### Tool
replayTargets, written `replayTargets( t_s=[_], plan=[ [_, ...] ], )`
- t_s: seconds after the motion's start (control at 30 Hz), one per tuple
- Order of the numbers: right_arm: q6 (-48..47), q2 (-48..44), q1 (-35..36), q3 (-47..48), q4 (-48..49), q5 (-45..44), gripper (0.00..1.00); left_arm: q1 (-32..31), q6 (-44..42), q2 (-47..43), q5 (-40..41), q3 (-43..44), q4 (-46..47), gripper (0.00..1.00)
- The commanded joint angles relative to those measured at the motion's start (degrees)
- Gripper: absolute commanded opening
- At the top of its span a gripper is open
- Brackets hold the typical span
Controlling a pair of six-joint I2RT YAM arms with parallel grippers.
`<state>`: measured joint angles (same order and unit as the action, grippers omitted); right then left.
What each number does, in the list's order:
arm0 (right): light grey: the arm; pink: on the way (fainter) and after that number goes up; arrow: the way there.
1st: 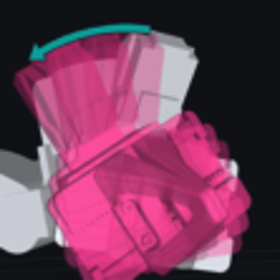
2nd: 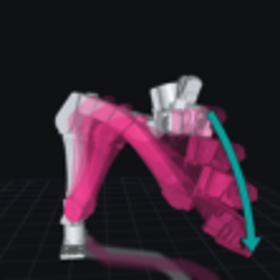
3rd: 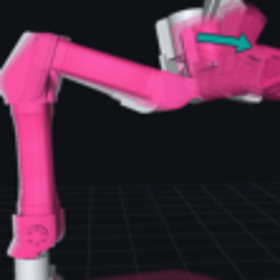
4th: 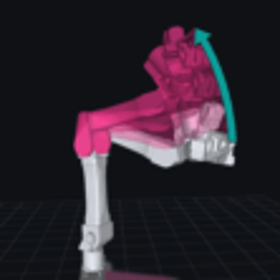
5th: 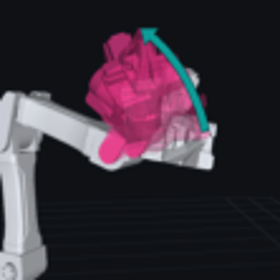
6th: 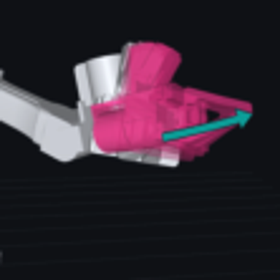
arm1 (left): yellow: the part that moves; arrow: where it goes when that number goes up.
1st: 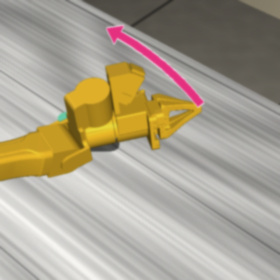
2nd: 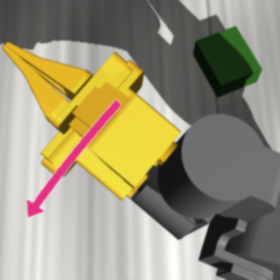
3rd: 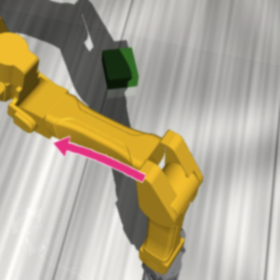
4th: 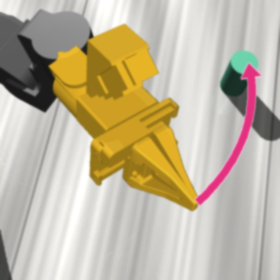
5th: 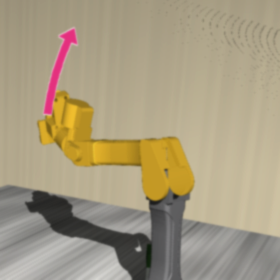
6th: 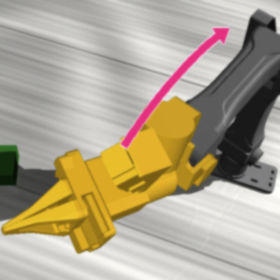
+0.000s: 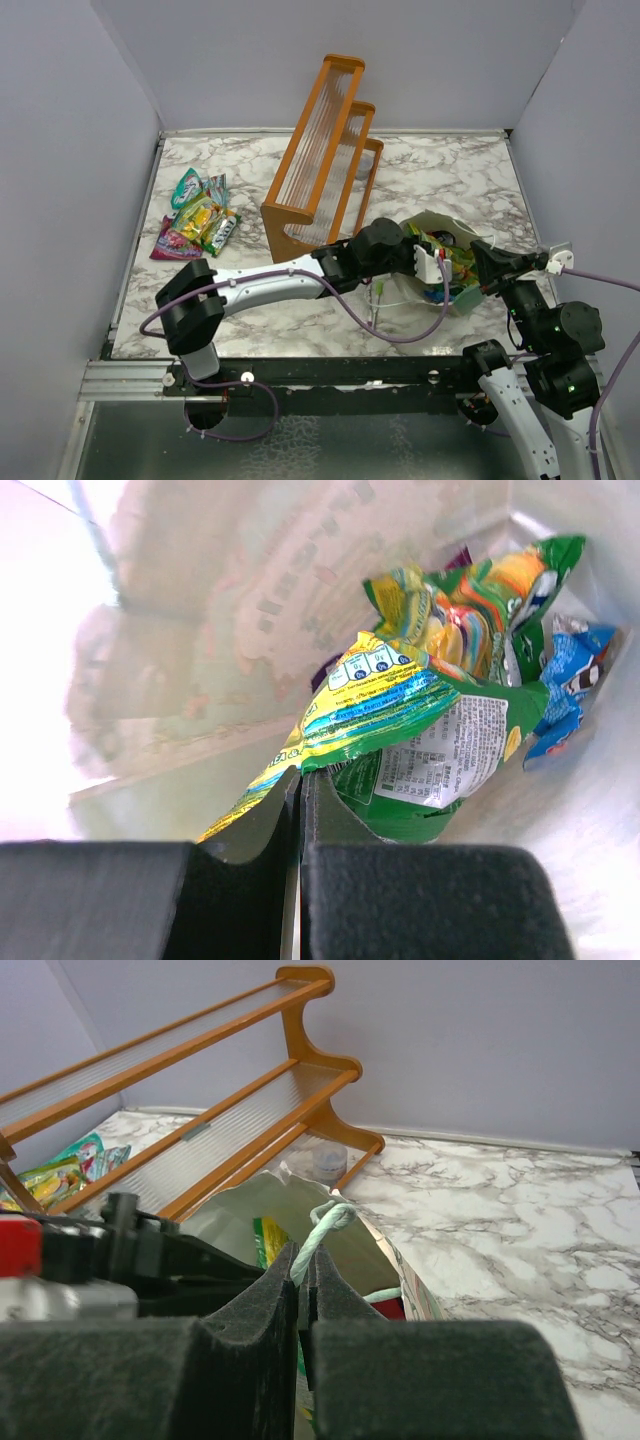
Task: Take the snacks out of the paper bag
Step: Take out the snack from the paper bag.
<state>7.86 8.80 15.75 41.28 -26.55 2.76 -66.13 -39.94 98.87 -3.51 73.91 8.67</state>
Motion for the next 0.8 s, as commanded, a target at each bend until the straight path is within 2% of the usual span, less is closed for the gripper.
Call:
replayTargets(
  t_s=[0.0, 0.4, 0.63, 0.77],
  plan=[
    [0.2, 0.0, 0.1, -0.4, 0.3, -0.9, 0.02, -0.3, 4.6, -6.6, -2.1, -0.8, 6.0, 0.0],
    [0.2, 0.5, 0.1, -0.4, 0.4, -1.2, 0.02, -0.4, 12.0, -20.0, -6.3, -5.7, 10.1, 0.0],
    [0.1, 0.3, 0.1, -0.3, 0.2, -1.6, 0.02, -0.4, 20.7, -25.3, -3.4, -4.2, 10.0, 0.0],
    [0.1, 0.4, 0.1, -0.4, 0.3, -1.5, 0.02, -0.3, 19.6, -27.6, -1.5, -2.1, 8.1, 0.0]
  ],
)
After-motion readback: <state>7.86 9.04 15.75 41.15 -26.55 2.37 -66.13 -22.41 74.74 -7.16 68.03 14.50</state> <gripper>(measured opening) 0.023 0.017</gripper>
